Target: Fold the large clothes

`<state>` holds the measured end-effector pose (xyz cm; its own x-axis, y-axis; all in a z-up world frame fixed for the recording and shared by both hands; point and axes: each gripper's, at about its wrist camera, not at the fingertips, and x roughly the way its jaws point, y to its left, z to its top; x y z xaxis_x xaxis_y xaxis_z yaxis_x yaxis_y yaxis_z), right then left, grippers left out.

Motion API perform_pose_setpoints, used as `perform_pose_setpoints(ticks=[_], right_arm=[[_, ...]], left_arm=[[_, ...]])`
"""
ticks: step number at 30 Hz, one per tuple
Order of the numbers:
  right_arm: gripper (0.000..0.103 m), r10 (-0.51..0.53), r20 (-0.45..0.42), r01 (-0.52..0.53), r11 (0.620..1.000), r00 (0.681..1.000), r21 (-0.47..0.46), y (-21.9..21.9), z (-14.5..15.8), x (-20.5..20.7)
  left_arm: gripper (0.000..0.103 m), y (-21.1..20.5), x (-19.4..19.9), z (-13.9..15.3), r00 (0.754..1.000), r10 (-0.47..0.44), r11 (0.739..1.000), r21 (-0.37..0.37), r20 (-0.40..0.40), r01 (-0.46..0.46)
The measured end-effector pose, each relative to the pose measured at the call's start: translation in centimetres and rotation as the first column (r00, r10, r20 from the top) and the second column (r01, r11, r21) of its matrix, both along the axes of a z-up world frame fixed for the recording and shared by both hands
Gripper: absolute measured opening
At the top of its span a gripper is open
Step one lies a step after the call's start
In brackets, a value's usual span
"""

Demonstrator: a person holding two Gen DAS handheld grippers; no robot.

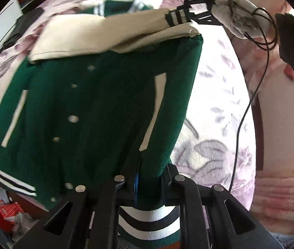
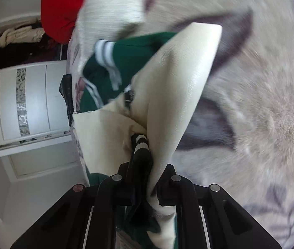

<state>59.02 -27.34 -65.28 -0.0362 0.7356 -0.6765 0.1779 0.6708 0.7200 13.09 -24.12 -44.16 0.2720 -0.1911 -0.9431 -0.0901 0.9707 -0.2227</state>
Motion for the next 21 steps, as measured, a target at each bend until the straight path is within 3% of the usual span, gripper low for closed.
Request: perform_pose_setpoints(ticks=[6, 11, 14, 16, 21], right_arm=[[0.015, 0.062, 0.009, -0.06, 0.988, 0.998, -0.141, 9.0, 9.5, 1.7], [0.015, 0.117, -0.006, -0.114, 0.951, 0.993, -0.287, 22.4, 13.8, 3.3], [0.015, 0.166, -0.013, -0.159, 0.917, 0.986, -0.366, 31.5, 13.8, 3.9], [0.015, 0.223, -0.021, -0.209, 0.874, 0.975, -0.438, 38.4, 12.7, 4.1], [0.015, 0.248, -0.091, -0.255, 0.782, 0.964, -0.57, 50.9, 6.3, 4.0]], left_arm=[[0.012, 8.9, -1.5, 3.2, 0.992, 0.114, 0.988, -0.112, 0.057, -0.107], [0.012, 17.2, -2.7, 3.1, 0.972, 0.23, 0.954, -0.21, 0.056, -0.213], [0.012, 23.7, -3.7, 1.3, 0.949, 0.314, 0.911, -0.291, 0.025, -0.294], [0.012, 26.9, -4.3, -0.2, 0.936, 0.353, 0.887, -0.319, -0.001, -0.335], [0.012, 33.7, -5.7, -7.1, 0.908, 0.409, 0.832, -0.373, -0.087, -0.41]])
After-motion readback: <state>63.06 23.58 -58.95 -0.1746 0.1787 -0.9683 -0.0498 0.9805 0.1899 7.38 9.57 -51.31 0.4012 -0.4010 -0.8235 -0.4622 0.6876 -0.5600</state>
